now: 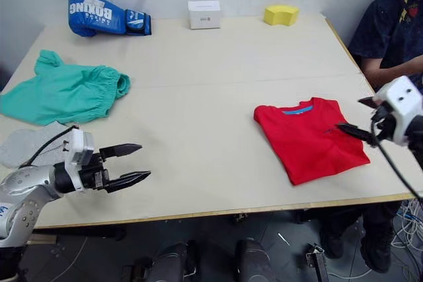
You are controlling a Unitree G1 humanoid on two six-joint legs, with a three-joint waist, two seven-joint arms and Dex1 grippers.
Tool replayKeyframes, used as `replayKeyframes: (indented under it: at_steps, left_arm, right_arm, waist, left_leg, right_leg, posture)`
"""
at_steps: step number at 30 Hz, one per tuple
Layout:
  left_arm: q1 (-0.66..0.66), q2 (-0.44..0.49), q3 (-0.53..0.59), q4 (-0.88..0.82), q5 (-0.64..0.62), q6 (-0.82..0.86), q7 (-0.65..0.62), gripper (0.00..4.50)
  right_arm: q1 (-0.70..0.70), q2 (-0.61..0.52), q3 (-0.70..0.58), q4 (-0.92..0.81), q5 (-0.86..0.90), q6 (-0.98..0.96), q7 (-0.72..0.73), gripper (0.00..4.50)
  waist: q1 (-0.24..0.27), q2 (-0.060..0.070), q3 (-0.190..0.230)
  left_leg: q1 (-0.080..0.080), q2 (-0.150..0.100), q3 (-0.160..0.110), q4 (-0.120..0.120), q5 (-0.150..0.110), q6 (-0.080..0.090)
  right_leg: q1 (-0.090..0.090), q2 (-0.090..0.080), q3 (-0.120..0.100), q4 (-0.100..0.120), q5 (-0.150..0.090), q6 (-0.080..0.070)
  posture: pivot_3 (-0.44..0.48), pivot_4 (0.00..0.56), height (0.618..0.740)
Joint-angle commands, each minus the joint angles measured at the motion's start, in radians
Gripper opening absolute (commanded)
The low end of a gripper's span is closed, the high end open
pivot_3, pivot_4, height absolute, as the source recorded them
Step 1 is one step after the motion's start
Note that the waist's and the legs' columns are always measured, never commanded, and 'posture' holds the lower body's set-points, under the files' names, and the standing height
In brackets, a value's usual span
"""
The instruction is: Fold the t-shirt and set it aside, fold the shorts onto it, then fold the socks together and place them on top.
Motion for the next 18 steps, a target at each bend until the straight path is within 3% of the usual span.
replayKeyframes:
  at_steps: [1,4,7,12,18]
  left_arm:
    - [0.023,0.011,0.054,0.021,0.023,-0.038,-0.002,4.50]
    - [0.057,-0.004,0.134,0.047,0.010,-0.039,0.038,4.50]
    - [0.151,-0.035,0.269,0.041,-0.017,-0.027,0.090,4.50]
    - [0.343,-0.155,0.490,0.064,0.000,-0.079,0.209,4.50]
    - [0.485,-0.268,0.616,0.054,-0.006,-0.074,0.349,4.50]
  right_arm:
    - [0.047,0.055,-0.013,-0.192,0.044,-0.015,-0.032,4.43]
    - [0.086,0.142,0.046,-0.309,0.030,-0.050,-0.072,4.43]
    - [0.162,0.223,0.107,-0.415,0.046,-0.070,-0.076,4.43]
    - [0.303,0.371,0.140,-0.481,0.026,-0.214,-0.135,4.43]
    - [0.388,0.487,0.105,-0.509,0.040,-0.291,-0.233,4.43]
  waist:
    - [-0.004,0.006,0.006]
    - [0.004,0.010,0.011]
    - [0.046,0.008,0.012]
    - [0.070,0.006,0.011]
    - [0.073,0.004,0.010]
  left_leg:
    - [-0.001,-0.011,-0.021,-0.006,0.008,0.003]
    - [-0.012,-0.045,-0.069,-0.022,0.032,0.009]
    - [-0.013,-0.045,-0.067,-0.020,0.040,0.002]
    - [-0.013,-0.046,-0.066,-0.019,0.032,0.012]
    - [-0.012,-0.045,-0.065,-0.019,0.026,0.008]
  right_leg:
    - [0.011,-0.010,-0.022,-0.003,-0.002,0.004]
    - [0.022,-0.032,-0.064,-0.002,-0.008,0.014]
    - [0.018,-0.031,-0.054,0.003,-0.009,0.016]
    - [0.020,-0.032,-0.039,-0.003,-0.007,0.019]
    - [0.022,-0.031,-0.036,-0.010,-0.005,0.021]
  posture:
    - [0.000,0.150,0.740]
    - [0.000,0.150,0.740]
    - [0.000,0.150,0.740]
    - [0.000,0.150,0.740]
    - [0.000,0.150,0.740]
